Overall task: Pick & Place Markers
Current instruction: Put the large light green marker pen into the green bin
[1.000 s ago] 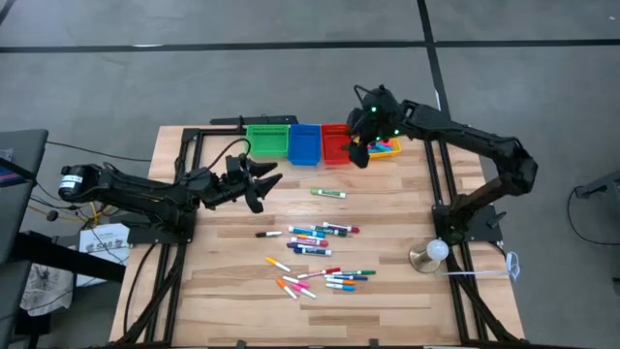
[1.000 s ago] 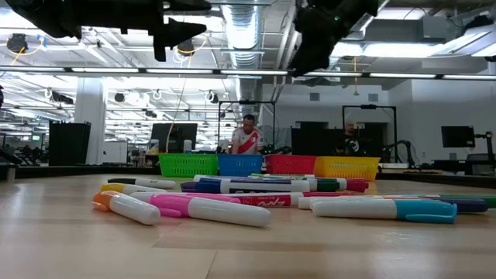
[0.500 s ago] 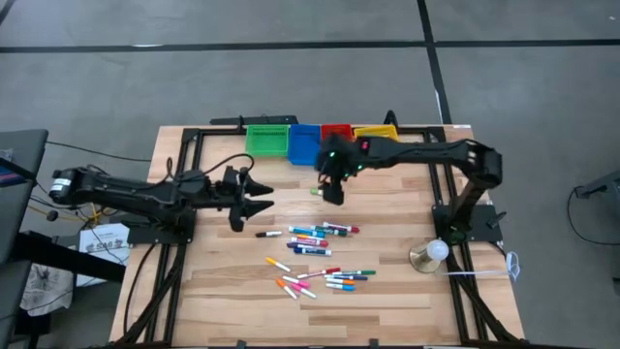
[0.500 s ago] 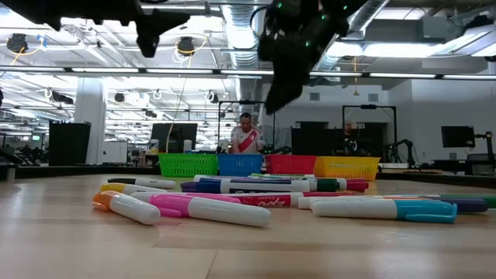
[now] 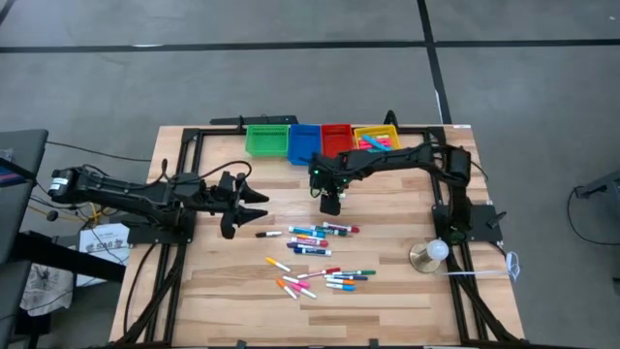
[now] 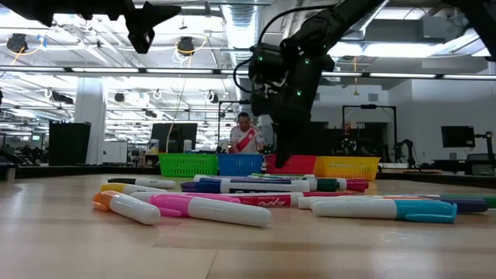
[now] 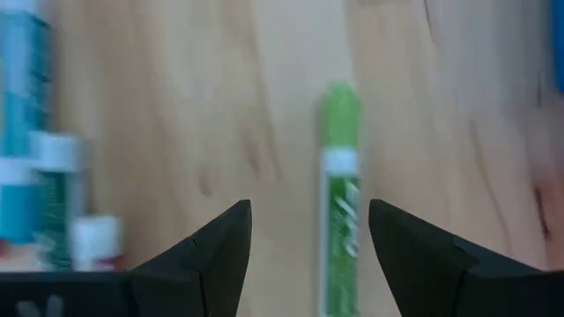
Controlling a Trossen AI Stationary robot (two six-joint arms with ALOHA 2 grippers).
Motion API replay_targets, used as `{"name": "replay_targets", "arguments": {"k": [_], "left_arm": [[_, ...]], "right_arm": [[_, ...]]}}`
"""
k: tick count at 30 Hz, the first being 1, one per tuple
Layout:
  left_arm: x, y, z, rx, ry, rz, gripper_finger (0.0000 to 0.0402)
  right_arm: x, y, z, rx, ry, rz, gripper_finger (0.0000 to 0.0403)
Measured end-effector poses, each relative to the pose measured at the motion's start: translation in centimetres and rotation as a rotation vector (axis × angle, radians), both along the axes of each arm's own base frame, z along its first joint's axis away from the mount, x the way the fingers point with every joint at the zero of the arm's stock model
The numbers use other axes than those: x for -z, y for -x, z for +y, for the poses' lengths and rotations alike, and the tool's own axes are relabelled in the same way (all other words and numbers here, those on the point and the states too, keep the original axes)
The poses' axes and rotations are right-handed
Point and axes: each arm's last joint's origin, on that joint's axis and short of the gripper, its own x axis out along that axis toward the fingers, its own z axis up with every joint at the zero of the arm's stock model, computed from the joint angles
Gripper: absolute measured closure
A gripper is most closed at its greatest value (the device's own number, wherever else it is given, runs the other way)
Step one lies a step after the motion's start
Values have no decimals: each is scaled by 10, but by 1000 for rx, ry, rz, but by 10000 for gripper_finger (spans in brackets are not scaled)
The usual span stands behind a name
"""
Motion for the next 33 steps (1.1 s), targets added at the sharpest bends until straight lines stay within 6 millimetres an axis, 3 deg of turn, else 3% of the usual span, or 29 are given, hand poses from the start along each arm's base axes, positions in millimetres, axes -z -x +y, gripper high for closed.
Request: {"name": "replay_targets", "arguments": {"k": [7, 16, 22, 26, 33], "left_arm": [[1, 0, 0, 6, 2, 10, 188], [1, 0, 0, 3, 2, 11, 188], [1, 0, 0, 2, 3, 12, 188], [1, 0, 0, 1, 3, 12, 188], [1, 0, 3, -13, 3, 12, 188]], "right_arm": [[7, -2, -4, 11, 35, 10, 185], [37, -5, -4, 1, 6, 93, 185], [42, -5, -4, 2, 2, 111, 191], [42, -5, -4, 1, 2, 107, 219], [42, -5, -3, 0, 1, 108, 306]]}}
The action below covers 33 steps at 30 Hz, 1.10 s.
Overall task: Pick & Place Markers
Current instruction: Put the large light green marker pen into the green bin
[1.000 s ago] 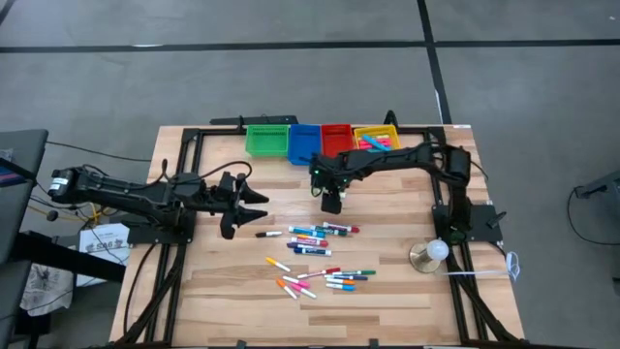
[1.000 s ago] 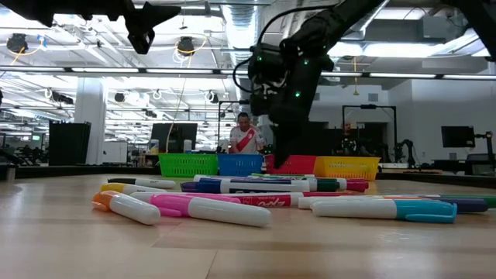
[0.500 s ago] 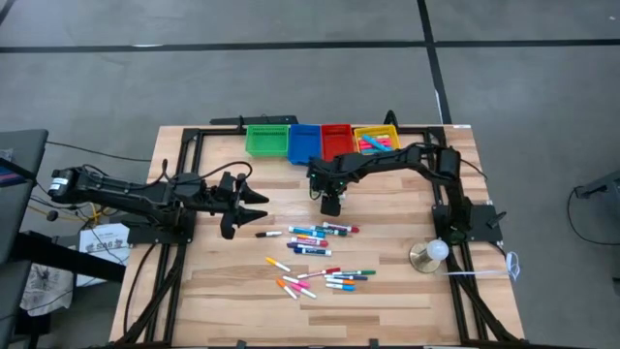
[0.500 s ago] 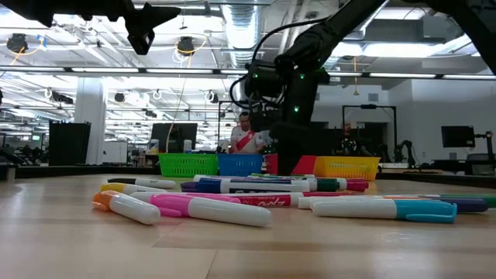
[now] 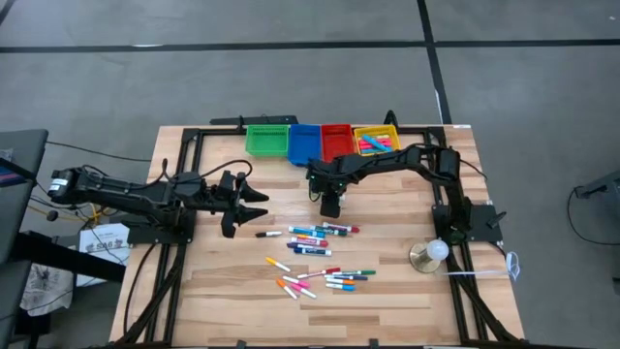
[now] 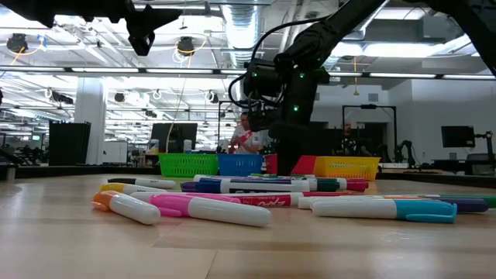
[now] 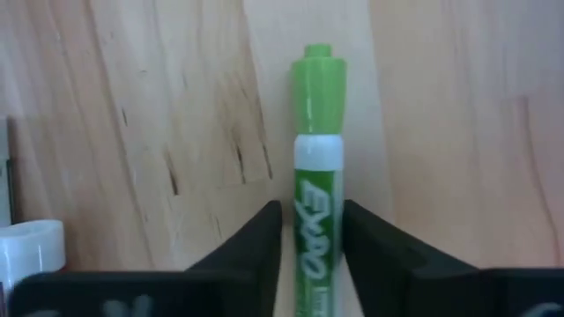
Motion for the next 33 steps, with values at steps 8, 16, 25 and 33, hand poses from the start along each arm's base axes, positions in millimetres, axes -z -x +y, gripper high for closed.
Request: {"name": "replay_targets", "arguments": {"k": [8, 16, 25, 33], "left_arm": [[0, 0, 2, -12, -3, 0, 188], [0, -1, 9, -49, -35, -8, 188], [-7, -1, 25, -137, -164, -81, 188], [-13, -1, 37, -210, -252, -147, 188]], "right_arm": [[-13, 1, 0, 3, 5, -20, 357], [-76, 3, 0, 32, 35, -162, 344], [-176, 13, 4, 80, 85, -530, 347], [-242, 26, 18, 25, 96, -888, 347]]}}
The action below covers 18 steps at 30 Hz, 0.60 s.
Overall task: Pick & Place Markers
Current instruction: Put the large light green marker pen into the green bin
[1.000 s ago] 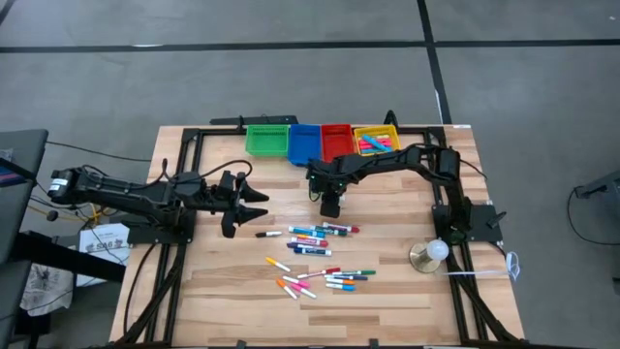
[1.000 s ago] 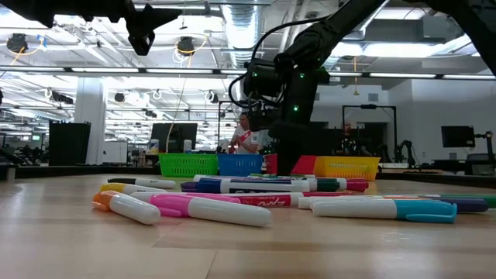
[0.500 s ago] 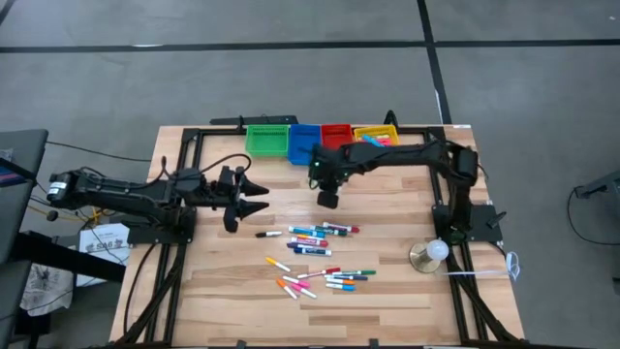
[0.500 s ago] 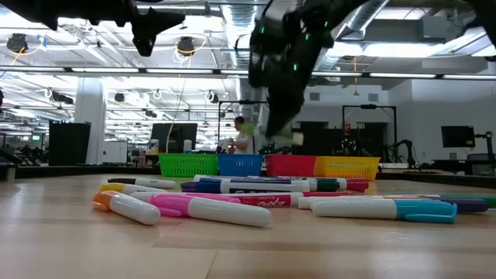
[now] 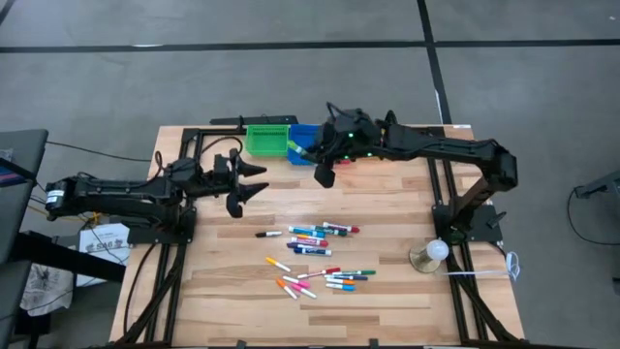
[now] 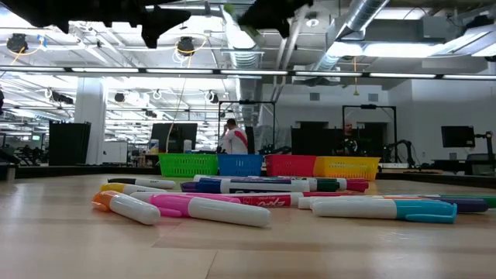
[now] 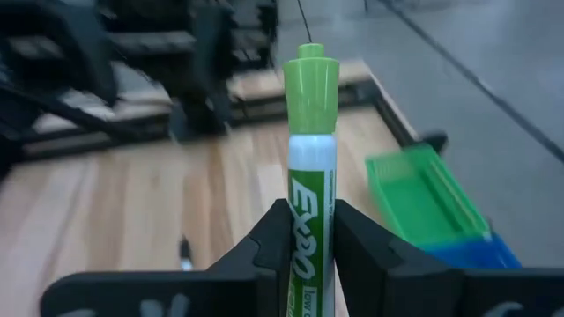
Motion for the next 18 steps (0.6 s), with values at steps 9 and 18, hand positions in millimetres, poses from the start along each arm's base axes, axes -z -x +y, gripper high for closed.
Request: {"name": "replay_targets", "arguments": {"k": [9, 18], "left_arm": [[2, -21, 15, -64, -37, -112, 188], [3, -34, 26, -107, -56, -248, 188]], "right_arm": [[-3, -15, 17, -89, 33, -109, 347], [8, -27, 18, -97, 33, -107, 347]]}}
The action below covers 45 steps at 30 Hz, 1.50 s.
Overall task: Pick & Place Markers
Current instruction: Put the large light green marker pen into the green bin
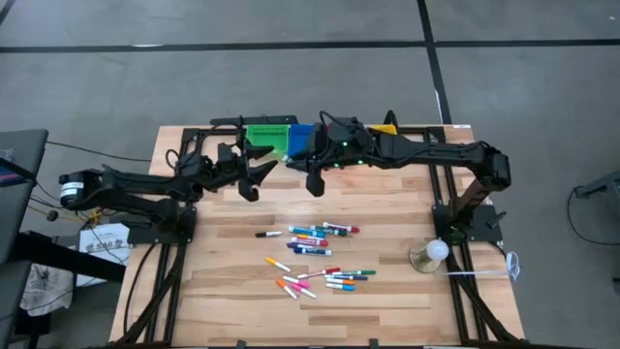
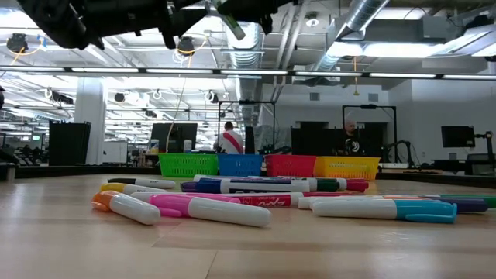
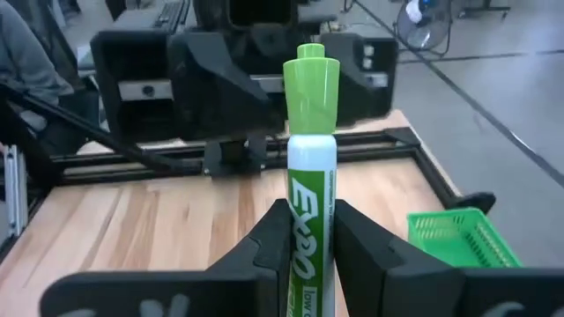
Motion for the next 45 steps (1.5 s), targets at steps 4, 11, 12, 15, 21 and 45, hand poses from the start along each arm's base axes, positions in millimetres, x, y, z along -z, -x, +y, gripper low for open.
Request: {"name": "replay_targets", "arguments": {"k": [4, 11, 12, 15, 21, 45], "left_arm": [[4, -3, 3, -5, 6, 13, 188], [6, -6, 2, 3, 10, 7, 188], [7, -7, 3, 2, 11, 9, 188], [4, -5, 3, -6, 7, -17, 190], [3, -5, 4, -6, 3, -27, 229], [5, -6, 3, 4, -9, -10, 337]], "right_arm": [[1, -3, 0, -19, -7, -20, 347], [6, -9, -1, -32, -17, -28, 347], [7, -9, -2, -33, -19, -19, 347], [9, -11, -4, -36, -20, -29, 347], [11, -14, -4, -34, -18, -38, 347], [14, -14, -3, -27, -50, -13, 257]]}}
